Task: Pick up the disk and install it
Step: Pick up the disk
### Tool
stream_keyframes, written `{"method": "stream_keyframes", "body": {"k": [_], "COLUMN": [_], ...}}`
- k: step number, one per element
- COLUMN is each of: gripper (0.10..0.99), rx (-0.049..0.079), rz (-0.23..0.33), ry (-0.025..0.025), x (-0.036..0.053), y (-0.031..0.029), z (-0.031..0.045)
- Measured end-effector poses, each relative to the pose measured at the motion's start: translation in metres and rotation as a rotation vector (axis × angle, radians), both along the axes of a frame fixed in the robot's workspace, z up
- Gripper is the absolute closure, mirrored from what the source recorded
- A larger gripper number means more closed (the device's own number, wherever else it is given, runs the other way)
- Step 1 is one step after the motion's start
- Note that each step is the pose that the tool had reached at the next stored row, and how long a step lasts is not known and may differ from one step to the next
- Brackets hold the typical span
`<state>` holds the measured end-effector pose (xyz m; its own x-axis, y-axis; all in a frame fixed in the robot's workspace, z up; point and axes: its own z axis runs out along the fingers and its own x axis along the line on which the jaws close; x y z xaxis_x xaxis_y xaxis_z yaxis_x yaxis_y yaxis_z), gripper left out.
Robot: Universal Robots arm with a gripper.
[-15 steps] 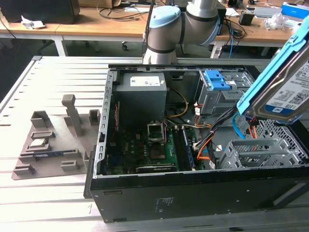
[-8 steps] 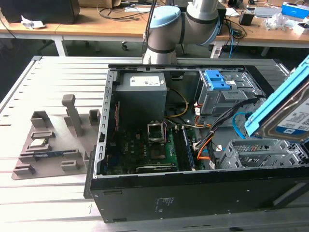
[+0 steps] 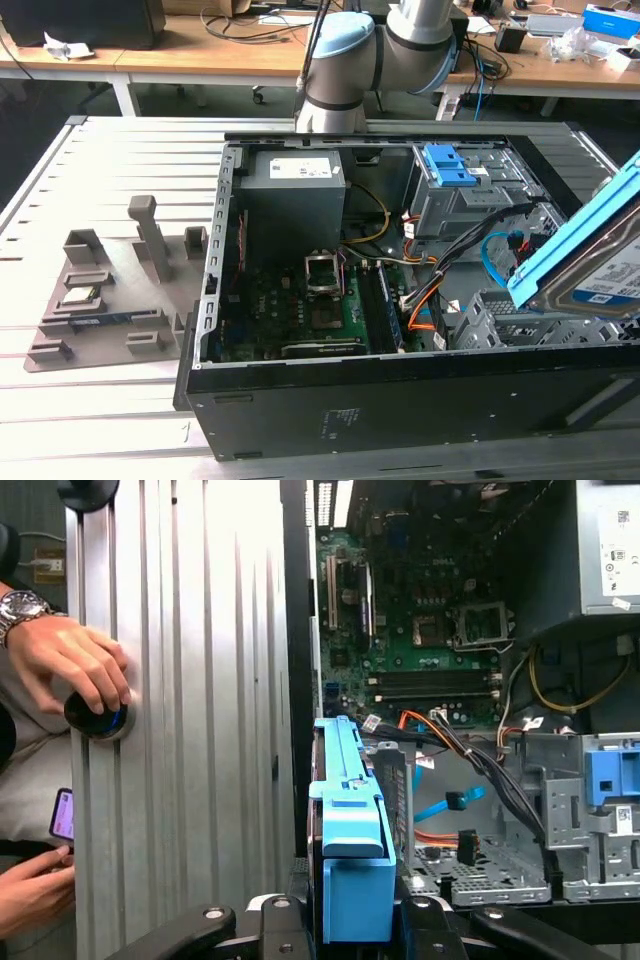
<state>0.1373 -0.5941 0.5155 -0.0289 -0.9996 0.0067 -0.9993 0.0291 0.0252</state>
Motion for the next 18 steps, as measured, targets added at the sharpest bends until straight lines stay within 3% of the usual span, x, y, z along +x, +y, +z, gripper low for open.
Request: {"method": "stream_keyframes", "body": {"k": [7, 12, 14, 18], "gripper": [0.718, 0.718, 0.718, 0.718], "rx": [0.000, 0.003, 0.002, 0.002], "rz": [-0.002, -0.028, -0.028, -0.028], "ry": [0.0007, 0.0028, 0.0028, 0.0028], "x": [0.0138, 0.0209, 0.0231, 0.0274], "y": [-0.0001, 0.0053, 0.0113, 0.0366], "z": [-0.0132, -0.0199, -0.0199, -0.0198]}}
